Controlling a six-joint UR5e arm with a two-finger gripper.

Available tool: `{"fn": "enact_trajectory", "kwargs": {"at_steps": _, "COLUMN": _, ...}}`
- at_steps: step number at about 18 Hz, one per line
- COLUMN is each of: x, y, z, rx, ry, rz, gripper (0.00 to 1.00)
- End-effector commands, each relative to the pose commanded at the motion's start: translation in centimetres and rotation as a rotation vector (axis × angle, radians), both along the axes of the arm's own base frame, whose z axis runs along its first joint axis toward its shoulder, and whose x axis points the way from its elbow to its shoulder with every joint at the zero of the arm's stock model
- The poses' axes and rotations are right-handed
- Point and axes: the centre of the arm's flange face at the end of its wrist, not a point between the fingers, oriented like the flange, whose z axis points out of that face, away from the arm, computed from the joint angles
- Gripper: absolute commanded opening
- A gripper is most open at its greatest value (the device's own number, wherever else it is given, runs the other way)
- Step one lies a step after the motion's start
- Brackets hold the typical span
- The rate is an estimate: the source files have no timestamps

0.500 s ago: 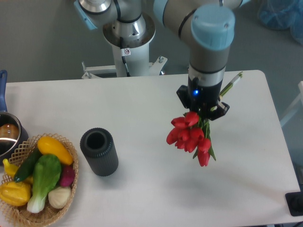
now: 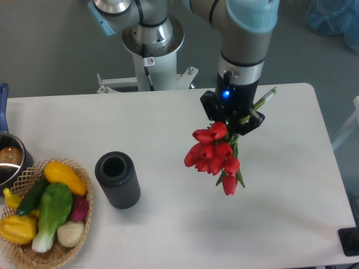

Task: Insert the flowers into the vase
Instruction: 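Carry the red tulip bunch with the gripper toward the black vase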

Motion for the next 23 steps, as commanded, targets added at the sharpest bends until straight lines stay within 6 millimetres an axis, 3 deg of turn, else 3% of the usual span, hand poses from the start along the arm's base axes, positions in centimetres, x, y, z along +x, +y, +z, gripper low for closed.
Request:
{"fn": "enact_trajectory", "kwargs": {"at_steps": 3, "x": 0.4, "y": -0.6, "z": 1.1, "rx": 0.189, "ry": -0.081, "rz": 0.005, "gripper": 0.00}}
{"fn": "enact_trajectory", "kwargs": {"at_steps": 7, "x": 1.3, "y": 0.0, "z": 1.9, "rx": 0.329, "ry": -0.139, "rz": 0.038, "gripper": 0.00}}
{"fn": "enact_trajectory", "kwargs": {"at_steps": 11, "x": 2.7, "y": 1.4, "z": 2.7, "rx": 0.554, "ry": -0.328, "rz": -0.058, "gripper": 0.00}}
{"fn": "enact_trajectory", "kwargs": {"at_steps": 13, "x": 3.0, "y": 1.6, "z": 1.7, "rx": 0.556, "ry": -0.356, "rz": -0.059, "gripper": 0.00}}
{"fn": "enact_trajectory", "kwargs": {"at_steps": 20, "x": 3.7, "y": 1.9, "z": 2.7, "rx": 0.629, "ry": -0.398, "rz": -0.078, "gripper": 0.00}}
{"fn": "enact_trajectory", "kwargs": {"at_steps": 23, "x": 4.4, "y": 2.1, "z": 1.6, "rx": 0.691, "ry": -0.424, "rz": -0.123, "gripper": 0.00}}
